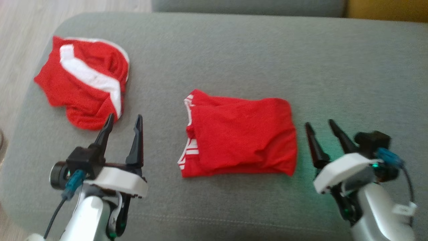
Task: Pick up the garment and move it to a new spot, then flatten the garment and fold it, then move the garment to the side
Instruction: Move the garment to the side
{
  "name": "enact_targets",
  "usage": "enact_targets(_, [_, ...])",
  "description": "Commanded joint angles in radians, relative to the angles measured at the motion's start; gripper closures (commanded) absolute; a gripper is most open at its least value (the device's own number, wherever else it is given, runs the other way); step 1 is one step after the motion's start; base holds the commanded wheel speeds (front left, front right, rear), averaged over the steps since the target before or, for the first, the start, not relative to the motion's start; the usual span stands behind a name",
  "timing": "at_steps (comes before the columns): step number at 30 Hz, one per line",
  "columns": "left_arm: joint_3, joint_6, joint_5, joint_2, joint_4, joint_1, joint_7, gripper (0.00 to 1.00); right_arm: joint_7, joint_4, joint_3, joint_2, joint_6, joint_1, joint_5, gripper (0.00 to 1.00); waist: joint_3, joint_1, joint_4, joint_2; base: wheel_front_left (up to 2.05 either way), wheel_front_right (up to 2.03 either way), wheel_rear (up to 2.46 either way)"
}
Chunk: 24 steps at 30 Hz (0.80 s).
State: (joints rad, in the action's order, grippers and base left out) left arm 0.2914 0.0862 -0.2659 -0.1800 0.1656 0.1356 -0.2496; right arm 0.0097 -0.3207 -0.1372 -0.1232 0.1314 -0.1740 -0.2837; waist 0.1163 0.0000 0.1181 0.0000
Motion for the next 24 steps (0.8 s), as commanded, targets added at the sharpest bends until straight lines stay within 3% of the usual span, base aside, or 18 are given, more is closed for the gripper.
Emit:
enact_targets(1, [-0.031, -0.004, 0.009, -0.005, -0.025, 0.059, -0.011, 0.00, 0.005, -0.022, -0.051, 0.007, -0.001, -0.061, -0.014, 0.00, 0.042, 0.0000, 0.039, 0.0000, 0.00, 0.00, 0.00])
enact_targets(9, [-0.039, -0.017, 0.021, 0.022, -0.018, 0.087, -0.012, 0.00, 0.100, -0.206, -0.117, 0.021, -0.001, -0.126, -0.047, 0.00, 0.077, 0.0000, 0.066, 0.0000, 0.00, 0.00, 0.00])
enact_targets(10, [-0.043, -0.018, 0.023, 0.024, -0.019, 0.087, -0.012, 0.00, 0.115, -0.217, -0.126, 0.023, -0.001, -0.128, -0.052, 0.16, 0.079, 0.0000, 0.065, 0.0000, 0.00, 0.00, 0.00])
enact_targets(12, [-0.053, -0.019, 0.027, 0.027, -0.021, 0.084, -0.012, 0.00, 0.130, -0.224, -0.133, 0.027, -0.001, -0.131, -0.059, 1.00, 0.083, 0.0000, 0.055, 0.0000, 0.00, 0.00, 0.00])
enact_targets(24, [-0.097, -0.036, 0.054, 0.023, -0.047, 0.087, -0.012, 0.00, 0.088, -0.148, -0.121, -0.014, -0.001, -0.178, -0.048, 1.00, 0.110, 0.0000, -0.084, 0.0000, 0.00, 0.00, 0.00])
